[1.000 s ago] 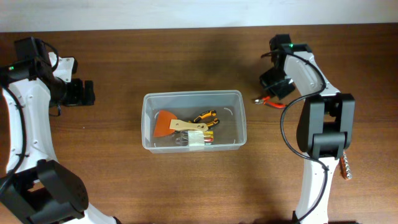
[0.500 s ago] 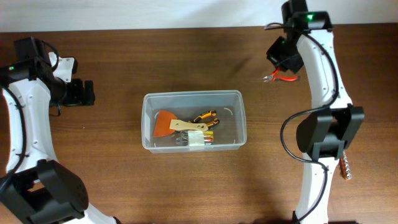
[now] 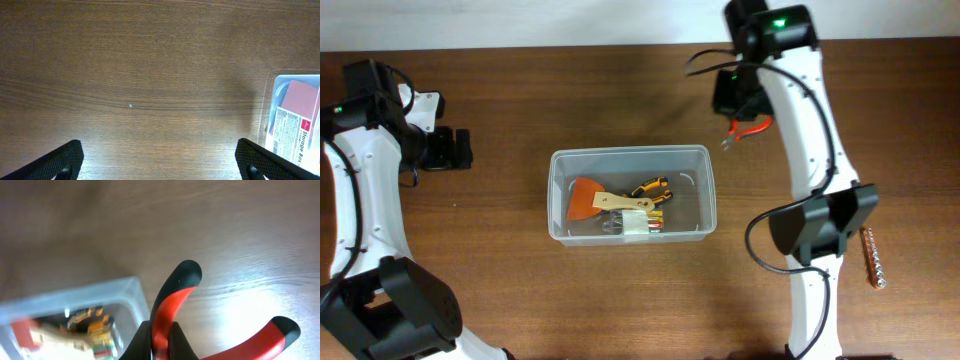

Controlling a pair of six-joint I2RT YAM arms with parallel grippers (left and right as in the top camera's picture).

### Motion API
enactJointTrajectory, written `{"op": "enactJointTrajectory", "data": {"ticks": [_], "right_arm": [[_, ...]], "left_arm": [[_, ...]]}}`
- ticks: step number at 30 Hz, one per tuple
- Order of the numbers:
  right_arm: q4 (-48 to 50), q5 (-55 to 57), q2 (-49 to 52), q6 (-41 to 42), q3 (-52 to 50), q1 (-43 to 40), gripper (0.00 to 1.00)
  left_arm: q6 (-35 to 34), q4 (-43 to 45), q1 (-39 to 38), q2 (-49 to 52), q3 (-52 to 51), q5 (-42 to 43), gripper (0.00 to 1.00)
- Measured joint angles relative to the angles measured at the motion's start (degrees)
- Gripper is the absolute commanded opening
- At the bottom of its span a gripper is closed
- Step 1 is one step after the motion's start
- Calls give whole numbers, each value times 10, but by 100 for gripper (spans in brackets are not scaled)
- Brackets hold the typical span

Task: Pack container
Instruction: 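Lift the red pliers and carry them over the clear box, then lower the red pliers into the box and open the right gripper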

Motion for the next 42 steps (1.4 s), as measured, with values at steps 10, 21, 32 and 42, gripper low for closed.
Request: {"op": "enactJointTrajectory", "data": {"ticks": [10,21,32,42], "right_arm": [[0,-38,0,-59,0,120,7],[3,-41,0,-134,-1,213,11],[54,-44,0,-239,-103,212,11],[76,-48,0,-347,-220,212,11]], "left_arm": [[0,0,0,0,0,0,99],[0,0,0,0,0,0,99],[0,0,0,0,0,0,99],[0,0,0,0,0,0,99]]}}
